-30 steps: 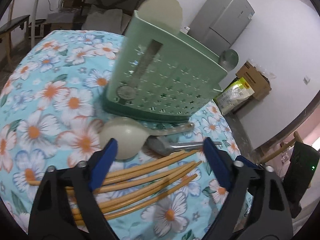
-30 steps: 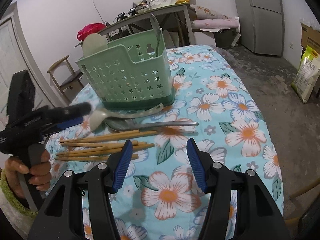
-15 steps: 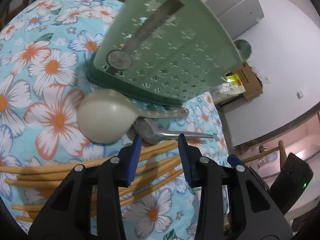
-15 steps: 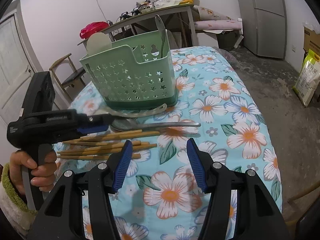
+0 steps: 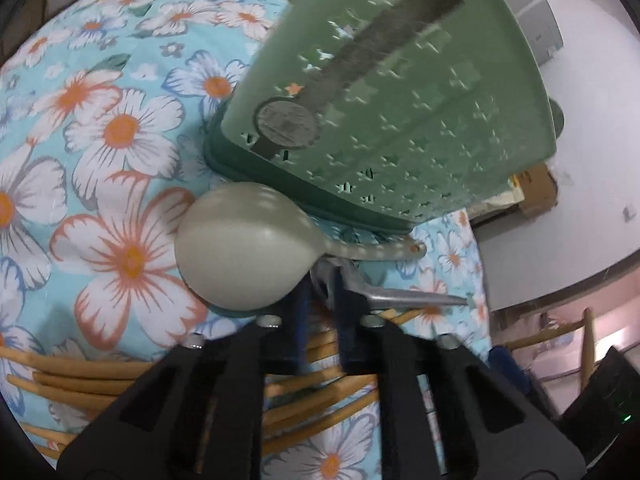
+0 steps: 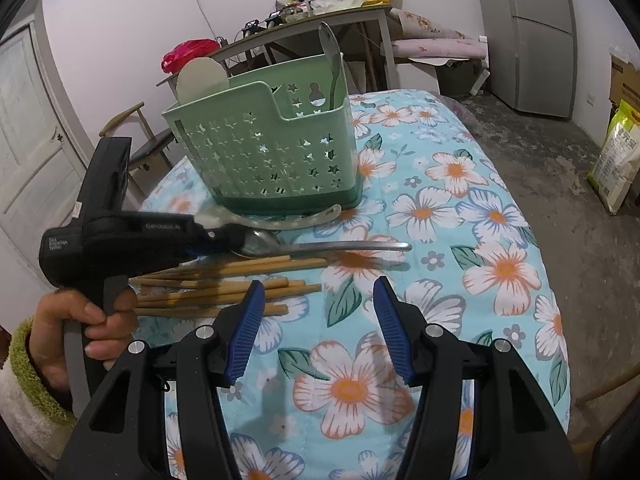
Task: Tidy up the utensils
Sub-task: 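Grasp another metal spoon with the left gripper while right reaches toward the second ceramic spoon, then grasp the white ceramic spoon with the right gripper and lift it while left holds the metal spoon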
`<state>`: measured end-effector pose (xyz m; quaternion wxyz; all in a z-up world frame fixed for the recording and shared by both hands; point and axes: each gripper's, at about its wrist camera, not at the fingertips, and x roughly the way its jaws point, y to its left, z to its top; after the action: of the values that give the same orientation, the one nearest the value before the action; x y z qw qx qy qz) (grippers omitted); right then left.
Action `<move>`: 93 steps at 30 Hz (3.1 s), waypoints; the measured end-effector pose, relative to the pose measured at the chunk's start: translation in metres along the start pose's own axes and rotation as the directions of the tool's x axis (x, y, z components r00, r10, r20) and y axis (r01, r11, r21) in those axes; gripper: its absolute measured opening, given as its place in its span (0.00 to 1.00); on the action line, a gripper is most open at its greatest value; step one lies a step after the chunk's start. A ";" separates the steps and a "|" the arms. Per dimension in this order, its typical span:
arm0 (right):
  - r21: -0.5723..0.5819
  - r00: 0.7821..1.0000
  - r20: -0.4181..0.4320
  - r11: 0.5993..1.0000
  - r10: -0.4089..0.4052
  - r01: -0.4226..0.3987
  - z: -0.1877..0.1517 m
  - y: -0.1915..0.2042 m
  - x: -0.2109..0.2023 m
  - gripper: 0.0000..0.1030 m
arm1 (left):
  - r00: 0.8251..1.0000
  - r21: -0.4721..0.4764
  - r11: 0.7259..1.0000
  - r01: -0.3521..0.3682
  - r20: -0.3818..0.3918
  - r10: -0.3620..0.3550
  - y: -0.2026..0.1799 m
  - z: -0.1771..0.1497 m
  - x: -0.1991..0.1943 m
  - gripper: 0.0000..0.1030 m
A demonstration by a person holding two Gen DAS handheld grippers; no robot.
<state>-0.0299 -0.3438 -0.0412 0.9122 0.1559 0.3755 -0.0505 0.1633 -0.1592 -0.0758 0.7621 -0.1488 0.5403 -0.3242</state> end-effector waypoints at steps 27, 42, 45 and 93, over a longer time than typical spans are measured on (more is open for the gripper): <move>-0.065 0.997 0.063 0.997 0.050 -0.046 0.007 0.018 -0.025 0.53 | 0.997 0.005 0.999 -0.045 0.060 0.045 0.046 -0.079 -0.119 0.02; -0.602 0.997 0.058 0.798 0.046 -0.002 0.033 0.095 0.029 0.52 | 0.992 0.132 0.984 -0.118 0.059 0.111 0.053 -0.090 -0.126 0.04; -0.682 0.999 0.036 0.731 0.017 0.012 0.031 0.107 0.047 0.49 | 0.993 0.142 0.983 -0.113 0.056 0.106 0.054 -0.092 -0.127 0.04; -0.766 0.962 0.249 0.585 -0.112 0.266 0.045 0.134 0.067 0.07 | 0.998 0.087 0.995 -0.044 0.042 0.041 0.068 -0.082 -0.114 0.04</move>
<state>0.0765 -0.2304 -0.0250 0.9046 -0.3103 0.2920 0.0106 0.0867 -0.0235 -0.0622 0.7854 -0.1100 0.5131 -0.3283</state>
